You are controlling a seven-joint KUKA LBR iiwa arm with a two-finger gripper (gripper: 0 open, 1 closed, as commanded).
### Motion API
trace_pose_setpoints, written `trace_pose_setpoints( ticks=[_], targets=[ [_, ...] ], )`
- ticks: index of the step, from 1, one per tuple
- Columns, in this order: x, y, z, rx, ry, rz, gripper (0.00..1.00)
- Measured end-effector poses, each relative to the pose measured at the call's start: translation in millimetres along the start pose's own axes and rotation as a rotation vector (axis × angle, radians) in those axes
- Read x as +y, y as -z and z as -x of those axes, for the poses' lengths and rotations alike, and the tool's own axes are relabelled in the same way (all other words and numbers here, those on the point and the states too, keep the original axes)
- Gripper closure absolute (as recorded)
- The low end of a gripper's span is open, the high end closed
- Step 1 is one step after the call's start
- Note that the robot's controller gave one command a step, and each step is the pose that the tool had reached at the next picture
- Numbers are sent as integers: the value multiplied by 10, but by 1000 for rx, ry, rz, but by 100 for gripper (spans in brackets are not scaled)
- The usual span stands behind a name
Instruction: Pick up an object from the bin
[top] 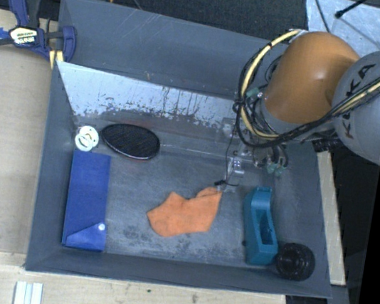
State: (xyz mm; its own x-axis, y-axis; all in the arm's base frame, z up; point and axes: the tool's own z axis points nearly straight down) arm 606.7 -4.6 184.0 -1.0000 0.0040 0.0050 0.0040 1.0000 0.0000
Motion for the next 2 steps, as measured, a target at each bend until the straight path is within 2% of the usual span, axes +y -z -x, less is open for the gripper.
trace_pose_setpoints(
  ticks=[1,2],
  targets=[
    [-1,48,17,-9,0,0,0],
    [-223,-569,-410,-12,-20,0,0]
  ],
)
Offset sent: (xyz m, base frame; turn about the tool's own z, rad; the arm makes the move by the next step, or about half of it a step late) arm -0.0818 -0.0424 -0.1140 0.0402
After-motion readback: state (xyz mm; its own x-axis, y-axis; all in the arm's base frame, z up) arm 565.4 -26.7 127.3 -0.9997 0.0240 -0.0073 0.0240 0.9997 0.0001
